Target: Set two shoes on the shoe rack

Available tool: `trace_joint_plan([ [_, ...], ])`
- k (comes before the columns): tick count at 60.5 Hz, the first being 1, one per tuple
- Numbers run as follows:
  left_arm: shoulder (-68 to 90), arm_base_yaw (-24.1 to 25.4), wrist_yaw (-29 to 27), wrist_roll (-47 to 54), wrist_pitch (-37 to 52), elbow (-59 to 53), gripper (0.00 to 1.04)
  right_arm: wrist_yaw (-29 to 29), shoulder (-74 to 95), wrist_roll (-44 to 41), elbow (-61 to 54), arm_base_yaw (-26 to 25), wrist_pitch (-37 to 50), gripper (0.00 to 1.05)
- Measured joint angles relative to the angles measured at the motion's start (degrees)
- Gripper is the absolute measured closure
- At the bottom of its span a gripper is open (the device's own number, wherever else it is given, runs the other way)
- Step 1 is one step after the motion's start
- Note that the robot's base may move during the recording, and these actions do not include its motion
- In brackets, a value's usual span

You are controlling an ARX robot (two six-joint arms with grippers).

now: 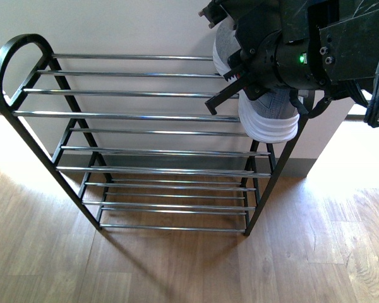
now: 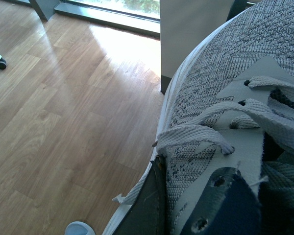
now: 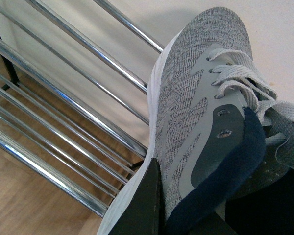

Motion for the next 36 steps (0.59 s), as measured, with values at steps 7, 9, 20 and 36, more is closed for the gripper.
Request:
trace_joint_plan([
  [7, 0.00, 0.00, 0.00, 0.02, 0.00, 0.00, 1.03, -1.46, -0.24, 2.19, 0.11, -0.79, 0.22, 0.93],
  [9, 0.00, 0.00, 0.00, 0.00, 0.00, 0.00, 1.03, -1.75, -0.46, 3.21, 0.11, -0.94, 0.09, 0.88],
  [20, 0.00, 0.00, 0.00, 0.02, 0.00, 0.00, 1.03, -4.72, -4.81, 11.52, -0.55, -2.25, -4.46, 0.60],
  [36, 0.00, 0.00, 0.02, 0.00, 0.00, 0.00, 1.03, -9.27, -17.64, 25.75, -2.45, -5.60, -16.68, 0.18],
])
